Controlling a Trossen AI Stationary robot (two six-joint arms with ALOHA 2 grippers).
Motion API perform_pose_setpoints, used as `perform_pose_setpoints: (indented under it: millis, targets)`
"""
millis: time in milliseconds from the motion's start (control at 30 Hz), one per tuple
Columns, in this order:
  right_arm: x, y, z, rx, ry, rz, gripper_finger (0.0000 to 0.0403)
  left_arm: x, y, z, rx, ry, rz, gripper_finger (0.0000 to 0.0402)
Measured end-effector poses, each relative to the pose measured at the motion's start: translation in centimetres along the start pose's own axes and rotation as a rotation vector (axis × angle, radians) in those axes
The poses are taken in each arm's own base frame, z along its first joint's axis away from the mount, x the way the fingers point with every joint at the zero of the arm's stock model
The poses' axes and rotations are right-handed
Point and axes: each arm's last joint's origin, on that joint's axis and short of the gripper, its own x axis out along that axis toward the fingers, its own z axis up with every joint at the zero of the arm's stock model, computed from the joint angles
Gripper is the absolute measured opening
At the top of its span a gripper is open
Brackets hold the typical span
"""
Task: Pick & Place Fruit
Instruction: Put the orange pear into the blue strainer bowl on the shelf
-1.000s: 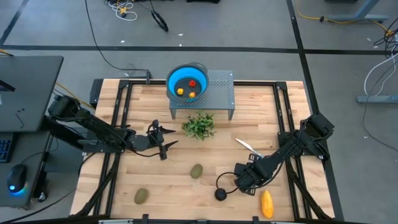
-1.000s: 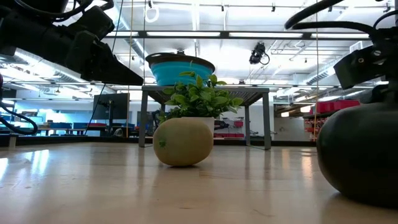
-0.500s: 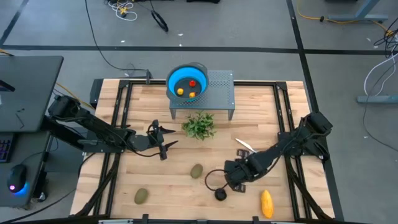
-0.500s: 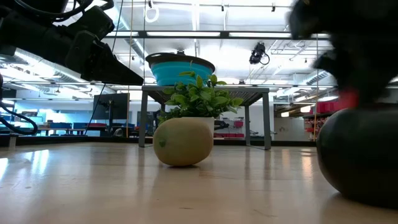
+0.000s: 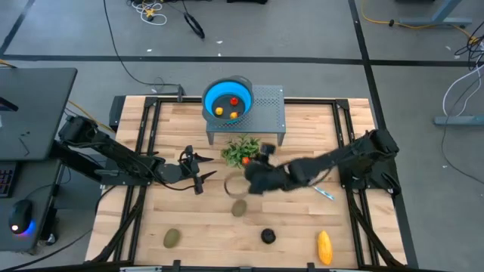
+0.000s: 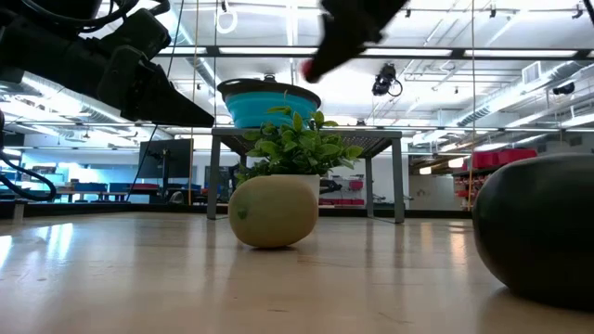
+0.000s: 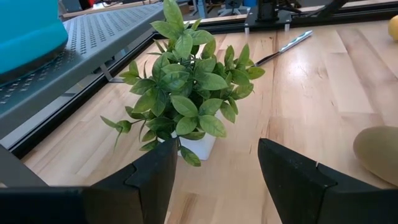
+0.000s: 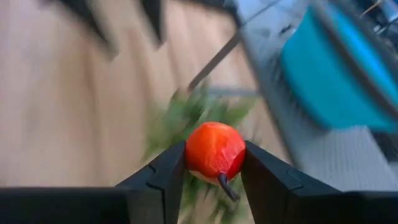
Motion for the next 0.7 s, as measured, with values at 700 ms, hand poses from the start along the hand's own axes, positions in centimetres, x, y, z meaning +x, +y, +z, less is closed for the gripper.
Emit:
perform_pose_setpoints:
  millis: [700]
  targets:
    - [8.6, -14.8, 2.2, 0.145, -0.302, -0.108, 0.0147, 0.0, 0.0, -0.1, 0.012, 0.007, -0.006, 0.0233]
